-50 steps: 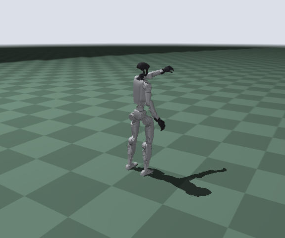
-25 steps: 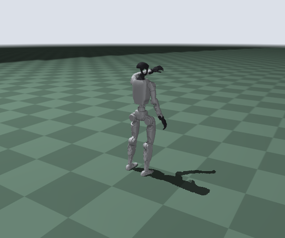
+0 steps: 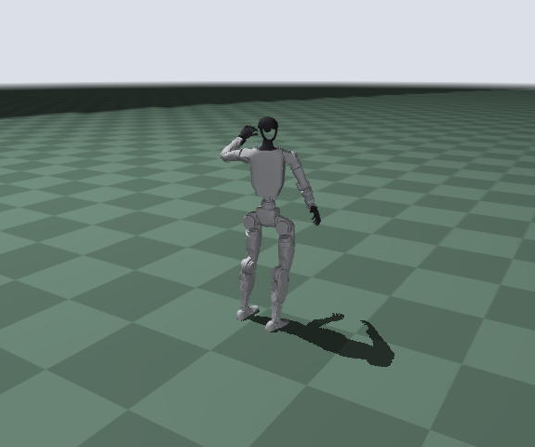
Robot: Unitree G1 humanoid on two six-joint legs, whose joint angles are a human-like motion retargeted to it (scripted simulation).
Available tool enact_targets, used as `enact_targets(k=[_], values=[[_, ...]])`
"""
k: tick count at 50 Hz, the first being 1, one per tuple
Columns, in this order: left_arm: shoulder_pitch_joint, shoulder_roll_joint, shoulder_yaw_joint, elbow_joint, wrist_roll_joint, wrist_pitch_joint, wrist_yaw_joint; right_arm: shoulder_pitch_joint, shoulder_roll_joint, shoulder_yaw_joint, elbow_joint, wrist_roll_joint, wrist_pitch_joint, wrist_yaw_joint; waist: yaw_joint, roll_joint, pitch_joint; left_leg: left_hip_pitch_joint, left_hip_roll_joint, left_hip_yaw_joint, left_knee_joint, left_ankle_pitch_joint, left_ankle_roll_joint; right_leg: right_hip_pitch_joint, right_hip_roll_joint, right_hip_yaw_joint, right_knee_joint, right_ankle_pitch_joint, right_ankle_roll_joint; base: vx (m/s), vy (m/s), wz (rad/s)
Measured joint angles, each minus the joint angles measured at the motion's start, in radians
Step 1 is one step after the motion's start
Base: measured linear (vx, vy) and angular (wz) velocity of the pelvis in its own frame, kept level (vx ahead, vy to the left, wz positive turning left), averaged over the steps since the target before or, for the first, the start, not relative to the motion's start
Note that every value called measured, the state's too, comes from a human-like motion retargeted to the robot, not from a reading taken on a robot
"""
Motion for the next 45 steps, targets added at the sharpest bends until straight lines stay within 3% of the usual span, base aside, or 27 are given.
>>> enact_targets(k=[10,22,29,33,36,40,45], values=[[0.063,0.01,0.055,0.121,0.03,0.022,-0.007,-0.065,0.006,0.008,-0.055,-0.013,-0.014,-0.006,-0.008,0.013,-0.009,-0.01,0.002,0.017,0.016,-0.001,0.002,-0.005,0.003,0.015,-0.007,-0.002,-0.002,0.0,-0.01,-0.04],[0.092,-0.033,0.086,0.287,0.028,0.039,-0.014,0.095,0.043,-0.059,-0.134,-0.048,-0.011,0.037,-0.012,0.031,0.03,-0.075,-0.01,0.049,0.121,-0.017,0.031,-0.016,-0.003,0.026,-0.018,0.002,0.007,0.0,0.0,0.0],[0.295,-0.058,0.275,0.313,-0.043,0.043,-0.02,0.043,0.048,-0.037,-0.072,-0.077,0.012,0.023,0.013,0.054,0.094,-0.218,-0.002,0.26,0.33,-0.045,0.047,-0.033,-0.025,0.064,-0.03,0.01,0.005,-0.02,0.02,-0.31],[0.428,-0.083,0.396,0.326,-0.079,0.036,-0.004,-0.03,0.086,-0.022,-0.024,-0.053,0.013,-0.017,0.015,0.053,0.105,-0.242,0.044,0.463,0.276,-0.067,0.041,-0.036,-0.027,0.069,-0.037,0.011,0.013,0.08,0.06,-0.14],[0.486,-0.107,0.461,0.34,-0.086,0.037,0.0,-0.063,0.127,-0.014,-0.016,-0.023,0.004,-0.032,0.007,0.039,0.098,-0.223,0.058,0.562,0.183,-0.021,0.025,-0.029,-0.022,0.052,-0.029,-0.006,0.012,0.17,0.07,0.26],[0.498,-0.138,0.492,0.352,-0.077,0.051,-0.003,-0.061,0.167,0.01,-0.047,-0.001,-0.013,-0.028,-0.004,0.006,0.078,-0.174,0.038,0.519,0.092,0.022,0.009,-0.025,-0.026,0.0,0.051,-0.047,-0.01,0.24,0.08,0.68],[0.464,-0.182,0.468,0.341,-0.043,0.075,0.006,-0.024,0.171,0.042,-0.09,-0.061,-0.025,-0.017,-0.019,-0.007,0.068,-0.084,0.049,0.379,0.032,0.018,-0.001,-0.112,-0.061,-0.074,0.438,-0.036,-0.113,0.29,0.07,1.13]])
